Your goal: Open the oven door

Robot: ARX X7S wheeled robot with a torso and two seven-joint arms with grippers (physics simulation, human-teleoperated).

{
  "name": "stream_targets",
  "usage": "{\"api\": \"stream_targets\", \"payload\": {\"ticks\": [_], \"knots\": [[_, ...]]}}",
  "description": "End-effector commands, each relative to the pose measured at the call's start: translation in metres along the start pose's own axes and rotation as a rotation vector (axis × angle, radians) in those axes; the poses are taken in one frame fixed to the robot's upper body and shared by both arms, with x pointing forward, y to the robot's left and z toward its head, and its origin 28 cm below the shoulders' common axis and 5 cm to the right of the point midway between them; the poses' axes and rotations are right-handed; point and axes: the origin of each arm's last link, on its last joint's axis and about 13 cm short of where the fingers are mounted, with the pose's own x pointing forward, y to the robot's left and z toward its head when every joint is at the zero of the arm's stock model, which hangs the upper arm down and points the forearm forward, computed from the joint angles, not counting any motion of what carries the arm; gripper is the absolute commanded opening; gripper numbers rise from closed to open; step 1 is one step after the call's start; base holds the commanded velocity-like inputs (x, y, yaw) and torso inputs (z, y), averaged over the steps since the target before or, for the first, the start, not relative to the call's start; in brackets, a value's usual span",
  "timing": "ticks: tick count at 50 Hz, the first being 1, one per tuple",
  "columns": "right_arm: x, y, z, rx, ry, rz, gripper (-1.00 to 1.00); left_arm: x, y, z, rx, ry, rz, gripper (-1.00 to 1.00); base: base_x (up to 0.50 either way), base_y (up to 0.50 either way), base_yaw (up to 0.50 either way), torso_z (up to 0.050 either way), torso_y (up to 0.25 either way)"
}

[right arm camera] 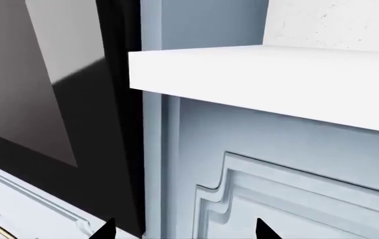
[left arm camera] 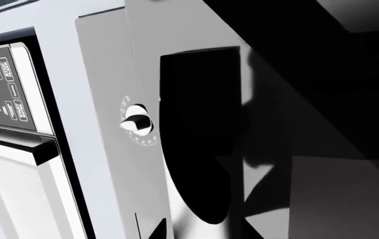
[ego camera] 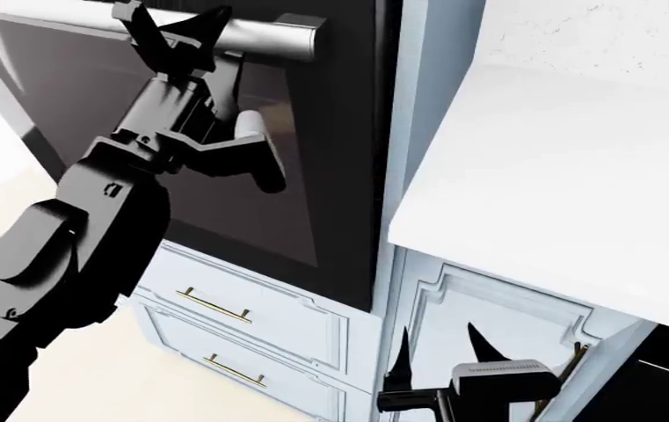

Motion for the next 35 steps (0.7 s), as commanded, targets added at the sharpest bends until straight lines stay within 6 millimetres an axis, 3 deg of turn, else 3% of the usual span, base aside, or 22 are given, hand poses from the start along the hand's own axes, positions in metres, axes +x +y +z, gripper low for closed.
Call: {"api": "stream_targets", "payload": {"ticks": [1,35], "knots": [[0.000,0.001,-0.001,-0.003,0.002,0.002,1.00,-0.006,0.027,-0.003,0.050,0.000,0.173,-1.00,0.00,0.00,0.00,0.000,0.011],[0.000,0.002,-0.002,-0.007,0.004,0.005,1.00,-0.030,0.037,-0.003,0.063,-0.002,0.212,-1.00,0.00,0.00,0.00,0.001,0.004]]}}
